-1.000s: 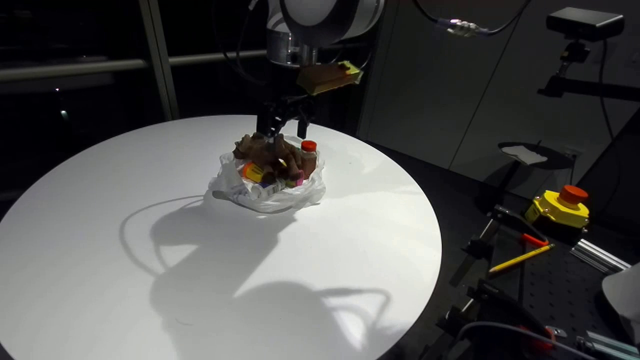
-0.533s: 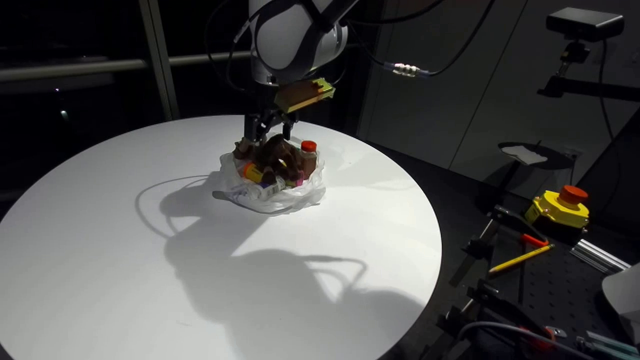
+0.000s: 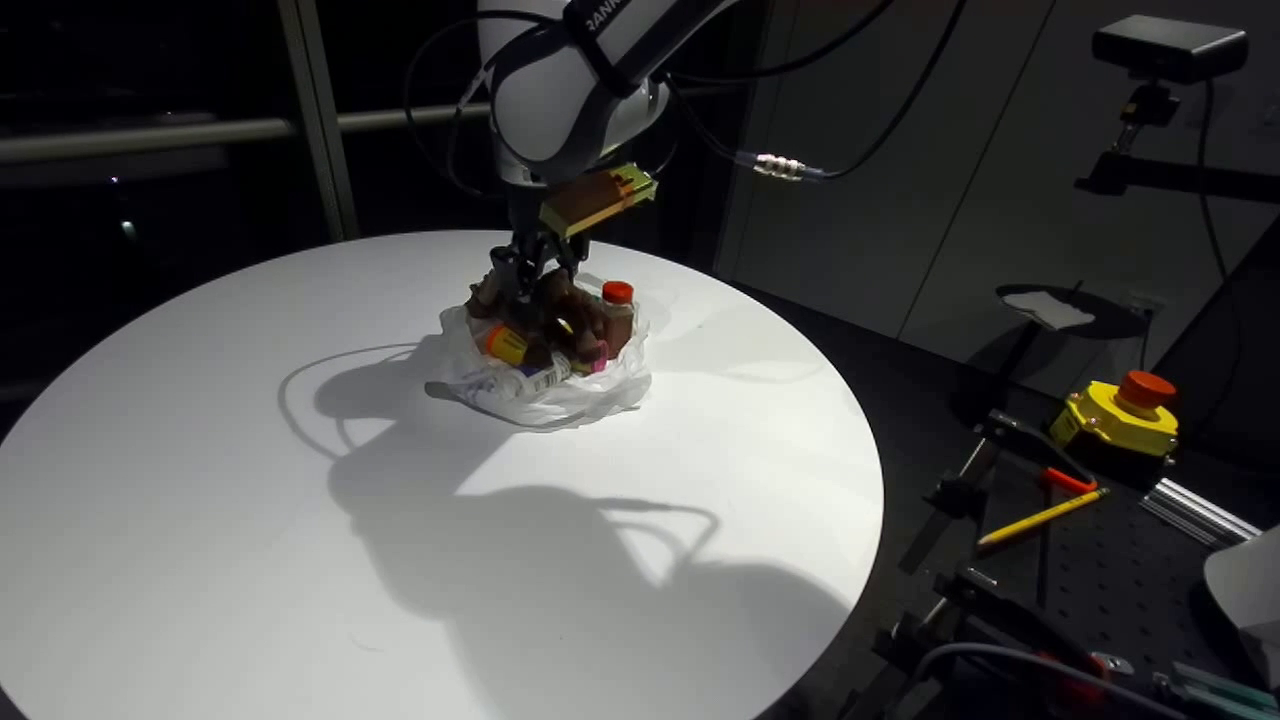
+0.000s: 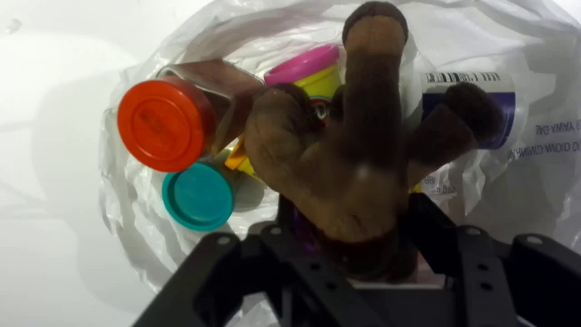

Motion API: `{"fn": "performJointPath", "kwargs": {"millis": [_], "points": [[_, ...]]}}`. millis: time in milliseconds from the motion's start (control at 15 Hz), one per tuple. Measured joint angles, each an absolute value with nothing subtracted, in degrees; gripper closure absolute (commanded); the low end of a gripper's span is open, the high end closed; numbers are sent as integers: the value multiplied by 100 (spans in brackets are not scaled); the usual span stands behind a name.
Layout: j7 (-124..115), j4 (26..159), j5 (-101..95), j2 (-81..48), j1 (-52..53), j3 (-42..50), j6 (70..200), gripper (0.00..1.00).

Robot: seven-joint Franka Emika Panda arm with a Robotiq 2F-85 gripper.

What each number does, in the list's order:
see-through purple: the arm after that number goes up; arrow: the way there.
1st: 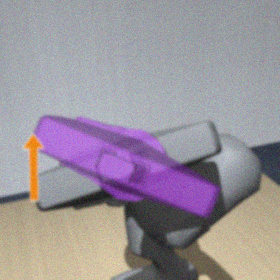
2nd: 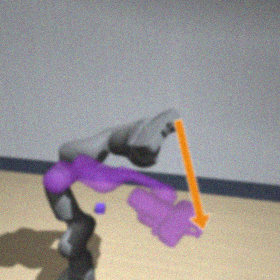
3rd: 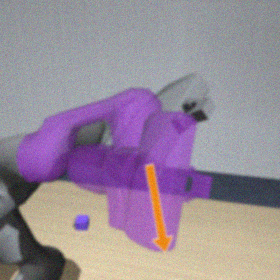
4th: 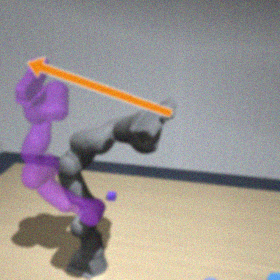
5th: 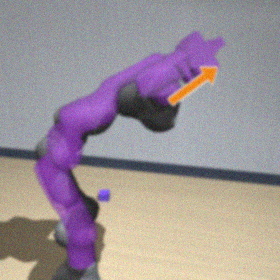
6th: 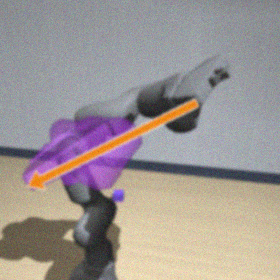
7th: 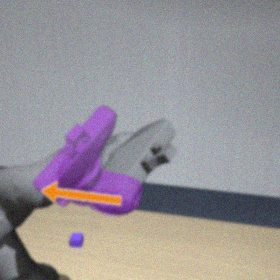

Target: Remove the objects in the plastic and put them on the table

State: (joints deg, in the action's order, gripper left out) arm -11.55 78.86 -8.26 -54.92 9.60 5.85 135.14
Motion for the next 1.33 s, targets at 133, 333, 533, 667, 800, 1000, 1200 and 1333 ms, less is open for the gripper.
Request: {"fn": "performJointPath", "kwargs": {"millis": [133,333,533,667,800,1000,1200,1333], "points": [[-1161,7805,-826,-5550,963,585,13314,81],[-1285,7693,-818,-5547,961,589,13171,87],[-1465,7647,-766,-5423,956,588,13162,85],[-1603,7704,-757,-5198,944,589,13173,85],[-1773,7909,-756,-4826,927,624,13197,85],[-1966,8593,-755,-4049,844,690,13202,85],[-2025,9458,-695,-3285,659,693,13210,86],[-2200,10054,-694,-2835,555,731,13288,86]]}}
